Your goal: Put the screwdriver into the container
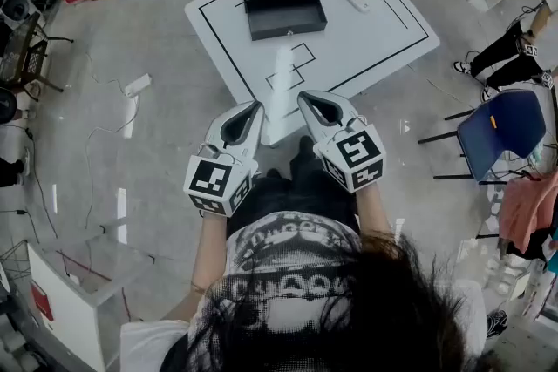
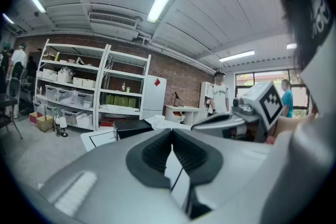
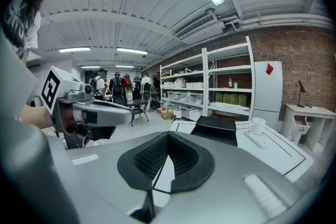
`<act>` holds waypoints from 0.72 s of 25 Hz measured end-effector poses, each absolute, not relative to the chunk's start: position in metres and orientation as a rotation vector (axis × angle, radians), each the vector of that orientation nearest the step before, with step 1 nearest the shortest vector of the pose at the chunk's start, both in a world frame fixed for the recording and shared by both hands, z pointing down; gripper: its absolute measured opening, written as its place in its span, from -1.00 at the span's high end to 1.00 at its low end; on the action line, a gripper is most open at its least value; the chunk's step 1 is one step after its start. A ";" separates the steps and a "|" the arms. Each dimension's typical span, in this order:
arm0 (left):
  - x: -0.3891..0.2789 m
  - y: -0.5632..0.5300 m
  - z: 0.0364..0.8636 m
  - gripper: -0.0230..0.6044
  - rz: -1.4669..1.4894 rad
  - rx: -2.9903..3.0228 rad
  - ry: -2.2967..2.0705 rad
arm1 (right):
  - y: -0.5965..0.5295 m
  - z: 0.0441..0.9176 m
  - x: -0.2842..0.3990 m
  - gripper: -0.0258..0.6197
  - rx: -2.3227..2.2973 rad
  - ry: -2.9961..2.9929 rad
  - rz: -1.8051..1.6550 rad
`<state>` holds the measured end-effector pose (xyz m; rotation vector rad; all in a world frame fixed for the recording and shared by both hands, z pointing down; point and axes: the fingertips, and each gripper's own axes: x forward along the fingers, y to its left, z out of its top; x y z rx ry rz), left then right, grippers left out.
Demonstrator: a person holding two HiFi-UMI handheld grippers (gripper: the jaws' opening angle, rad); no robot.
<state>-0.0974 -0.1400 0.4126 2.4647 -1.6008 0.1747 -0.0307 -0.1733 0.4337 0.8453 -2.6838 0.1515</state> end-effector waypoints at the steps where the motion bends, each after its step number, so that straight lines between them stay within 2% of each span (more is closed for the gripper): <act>1: -0.096 -0.140 0.413 0.93 0.175 2.466 -1.600 | -0.172 0.434 -0.030 0.93 0.846 -2.683 0.149; 18: -0.078 -0.132 0.419 0.93 0.164 2.490 -1.559 | -0.157 0.439 -0.008 0.93 0.878 -2.666 0.154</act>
